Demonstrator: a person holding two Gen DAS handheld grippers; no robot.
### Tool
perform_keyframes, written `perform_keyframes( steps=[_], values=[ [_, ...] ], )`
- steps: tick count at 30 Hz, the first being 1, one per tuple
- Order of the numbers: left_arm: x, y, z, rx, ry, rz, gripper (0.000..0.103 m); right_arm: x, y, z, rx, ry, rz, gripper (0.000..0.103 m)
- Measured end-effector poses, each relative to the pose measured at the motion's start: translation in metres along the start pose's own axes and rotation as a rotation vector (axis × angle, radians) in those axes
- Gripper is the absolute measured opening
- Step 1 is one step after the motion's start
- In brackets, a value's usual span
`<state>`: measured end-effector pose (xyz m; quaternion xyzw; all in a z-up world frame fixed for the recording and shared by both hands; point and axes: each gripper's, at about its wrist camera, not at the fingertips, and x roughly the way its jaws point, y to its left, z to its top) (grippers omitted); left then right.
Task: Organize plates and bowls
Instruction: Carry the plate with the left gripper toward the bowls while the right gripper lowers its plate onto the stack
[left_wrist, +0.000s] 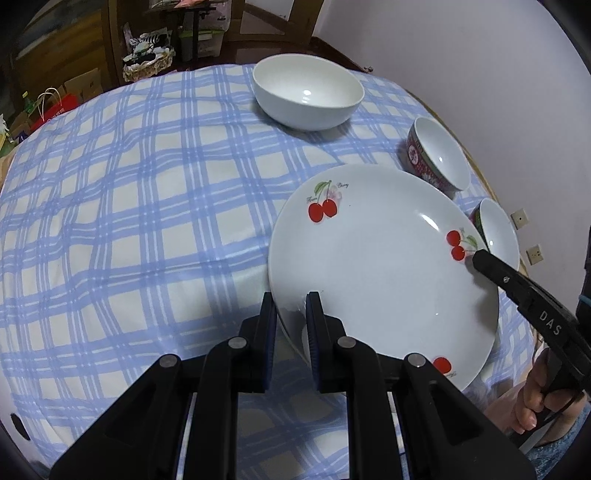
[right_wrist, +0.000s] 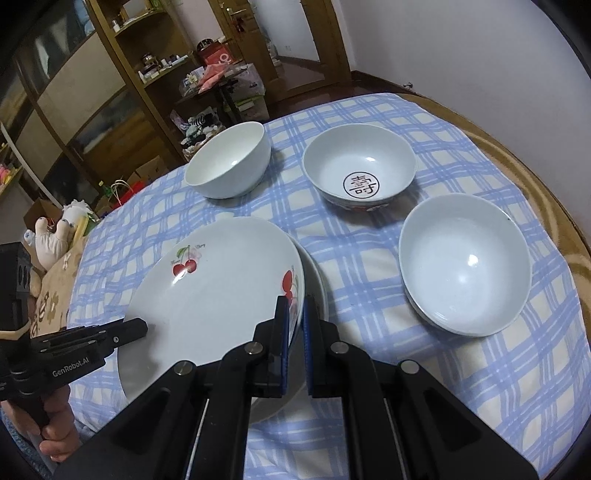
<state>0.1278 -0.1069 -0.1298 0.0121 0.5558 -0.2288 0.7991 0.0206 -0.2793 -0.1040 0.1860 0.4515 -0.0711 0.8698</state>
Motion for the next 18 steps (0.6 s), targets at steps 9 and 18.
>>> perform_keyframes(
  steps=[9,18],
  values=[
    [0.006,-0.007,-0.004,0.001,0.029,0.047,0.016,0.003,-0.002,-0.003,0.000,0.006,-0.005,0.008],
    [0.012,-0.005,-0.004,0.005,0.044,0.068,0.016,0.011,-0.004,-0.003,0.000,0.028,-0.012,0.008]
  ],
)
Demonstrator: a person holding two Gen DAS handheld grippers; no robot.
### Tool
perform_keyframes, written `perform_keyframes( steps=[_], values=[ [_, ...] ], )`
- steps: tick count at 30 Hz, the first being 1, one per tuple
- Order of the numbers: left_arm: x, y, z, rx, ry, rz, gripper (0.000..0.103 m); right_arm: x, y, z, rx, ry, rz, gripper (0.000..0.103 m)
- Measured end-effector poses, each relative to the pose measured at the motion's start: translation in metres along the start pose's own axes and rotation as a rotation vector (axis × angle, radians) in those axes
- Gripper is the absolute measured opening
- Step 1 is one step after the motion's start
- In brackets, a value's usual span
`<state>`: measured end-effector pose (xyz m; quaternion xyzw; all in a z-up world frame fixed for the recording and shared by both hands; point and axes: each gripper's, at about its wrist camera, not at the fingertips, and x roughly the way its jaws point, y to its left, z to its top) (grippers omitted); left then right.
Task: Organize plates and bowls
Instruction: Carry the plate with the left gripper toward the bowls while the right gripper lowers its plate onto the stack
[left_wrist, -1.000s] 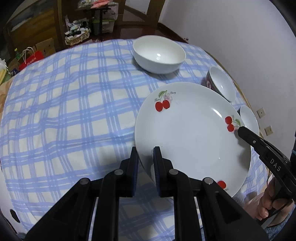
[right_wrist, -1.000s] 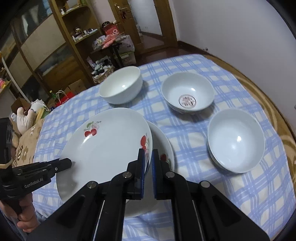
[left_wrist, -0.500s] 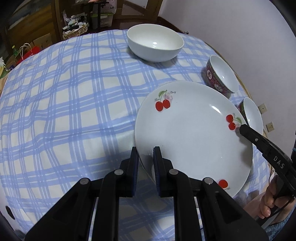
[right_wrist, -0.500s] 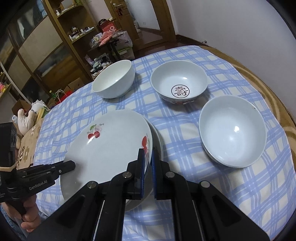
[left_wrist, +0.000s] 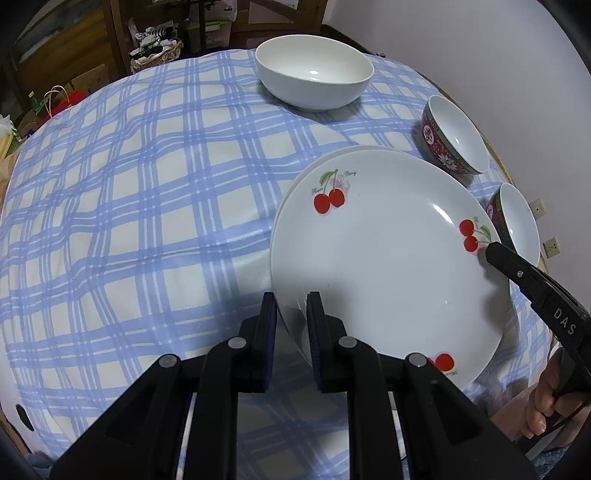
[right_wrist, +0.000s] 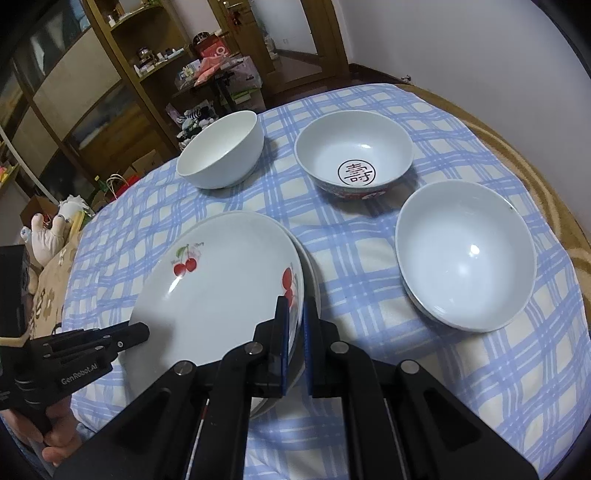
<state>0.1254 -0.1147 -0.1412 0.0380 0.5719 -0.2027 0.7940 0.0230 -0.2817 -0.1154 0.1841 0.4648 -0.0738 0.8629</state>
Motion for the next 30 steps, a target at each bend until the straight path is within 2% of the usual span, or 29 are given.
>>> perform_keyframes(
  steps=[13,20,30],
  values=[
    [0.009,-0.002,0.002,0.017,0.009,0.018,0.016,0.008,-0.001,0.001,-0.001,0.009,-0.006,0.008],
    [0.014,-0.002,0.008,0.021,0.020,0.022,0.016,0.011,0.015,0.003,-0.121,-0.013,-0.120,0.008],
    [0.015,-0.001,0.009,0.037,0.011,0.026,0.016,0.014,0.014,0.004,-0.099,-0.009,-0.109,0.008]
  ],
)
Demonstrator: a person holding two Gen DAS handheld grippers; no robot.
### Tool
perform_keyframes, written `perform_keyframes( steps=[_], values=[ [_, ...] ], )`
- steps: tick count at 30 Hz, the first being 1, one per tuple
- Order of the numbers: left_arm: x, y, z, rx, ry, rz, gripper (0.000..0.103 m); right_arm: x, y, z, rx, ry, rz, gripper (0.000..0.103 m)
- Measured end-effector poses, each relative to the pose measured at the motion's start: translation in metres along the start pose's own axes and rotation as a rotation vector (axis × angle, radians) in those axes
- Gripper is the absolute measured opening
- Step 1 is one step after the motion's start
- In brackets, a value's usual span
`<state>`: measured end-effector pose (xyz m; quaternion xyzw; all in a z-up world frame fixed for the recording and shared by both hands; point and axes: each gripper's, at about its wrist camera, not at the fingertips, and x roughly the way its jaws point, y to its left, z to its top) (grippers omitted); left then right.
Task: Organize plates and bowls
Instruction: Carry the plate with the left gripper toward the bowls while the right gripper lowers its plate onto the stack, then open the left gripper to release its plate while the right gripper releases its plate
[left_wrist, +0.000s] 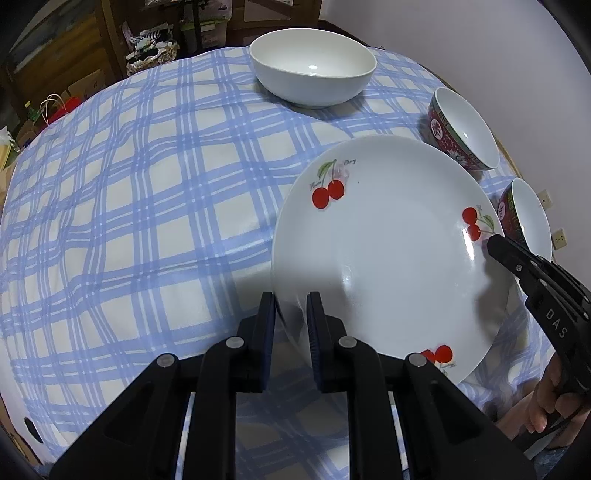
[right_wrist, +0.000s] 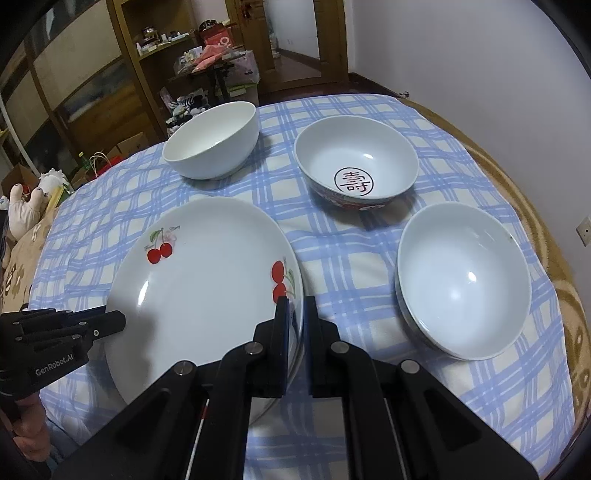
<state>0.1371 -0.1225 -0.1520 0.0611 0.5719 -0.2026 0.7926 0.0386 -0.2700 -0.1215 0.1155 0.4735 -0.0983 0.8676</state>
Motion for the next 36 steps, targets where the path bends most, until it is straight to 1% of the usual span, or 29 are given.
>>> perform_keyframes(
  steps=[5,22,36],
  values=[
    [0.0002,-0.0019,-0.0002,0.015,-0.003,0.011,0.016,0.0020,-0.0062,0.0002,0.033,0.006,0.030,0.008],
    [0.0040,-0.0003,0.0004,0.011,0.016,0.010,0.021,0.0035,-0.0101,0.0018,0.047,0.009,0.040,0.008],
    [0.0026,0.0005,0.0001,0.014,0.021,0.019,0.023,0.0036,-0.0100,0.0020,0.048,0.015,0.044,0.009]
  ],
)
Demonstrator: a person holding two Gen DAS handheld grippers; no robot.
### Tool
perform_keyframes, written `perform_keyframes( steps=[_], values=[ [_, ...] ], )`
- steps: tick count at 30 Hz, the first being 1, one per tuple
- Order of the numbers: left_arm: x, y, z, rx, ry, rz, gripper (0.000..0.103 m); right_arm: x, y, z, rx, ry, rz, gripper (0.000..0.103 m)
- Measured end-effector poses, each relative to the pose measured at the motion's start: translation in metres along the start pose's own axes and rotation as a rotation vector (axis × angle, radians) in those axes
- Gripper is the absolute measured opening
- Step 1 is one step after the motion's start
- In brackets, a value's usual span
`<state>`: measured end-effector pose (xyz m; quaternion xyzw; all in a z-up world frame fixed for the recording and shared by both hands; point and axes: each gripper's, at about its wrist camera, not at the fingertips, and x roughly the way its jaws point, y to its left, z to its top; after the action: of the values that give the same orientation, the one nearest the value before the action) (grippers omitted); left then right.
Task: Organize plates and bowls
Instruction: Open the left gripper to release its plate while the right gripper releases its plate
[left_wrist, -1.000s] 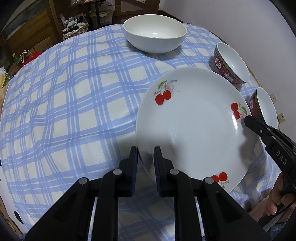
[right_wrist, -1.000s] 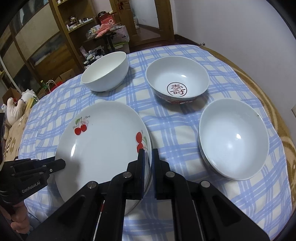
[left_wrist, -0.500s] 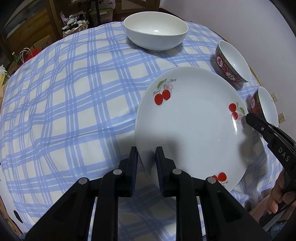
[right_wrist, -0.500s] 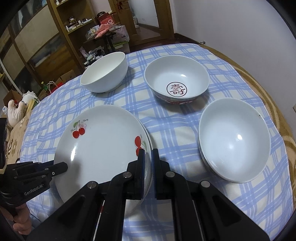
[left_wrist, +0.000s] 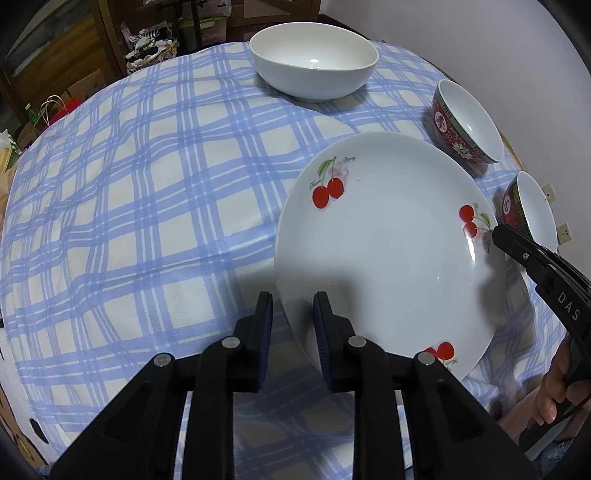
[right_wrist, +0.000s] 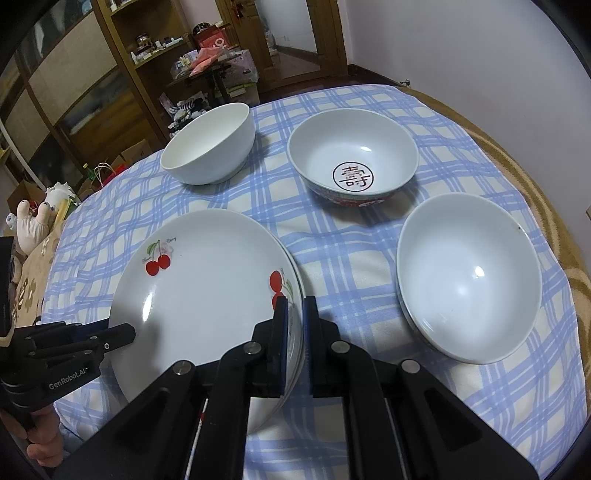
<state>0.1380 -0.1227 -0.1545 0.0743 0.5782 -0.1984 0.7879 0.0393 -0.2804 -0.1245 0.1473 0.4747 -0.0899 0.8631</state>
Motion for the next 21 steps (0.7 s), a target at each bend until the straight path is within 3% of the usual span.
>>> perform_keyframes(
  steps=[4,15,17,19,21],
  values=[
    [-0.007,0.003,-0.001,-0.010,-0.015,0.001,0.025,0.000,0.000,0.000,0.003,0.002,0.001,0.009],
    [-0.039,0.012,0.002,-0.006,-0.113,0.060,0.052,-0.002,-0.005,-0.001,0.045,0.037,0.007,0.010],
    [-0.042,0.014,0.004,-0.004,-0.121,0.090,0.056,-0.005,-0.004,0.000,0.047,0.030,0.000,0.019],
    [-0.045,0.018,0.005,-0.009,-0.126,0.103,0.060,-0.010,-0.004,0.000,0.052,0.013,0.001,0.038],
    [-0.048,0.021,0.006,-0.016,-0.133,0.108,0.063,-0.016,-0.005,0.003,0.051,-0.010,0.003,0.045]
  ],
)
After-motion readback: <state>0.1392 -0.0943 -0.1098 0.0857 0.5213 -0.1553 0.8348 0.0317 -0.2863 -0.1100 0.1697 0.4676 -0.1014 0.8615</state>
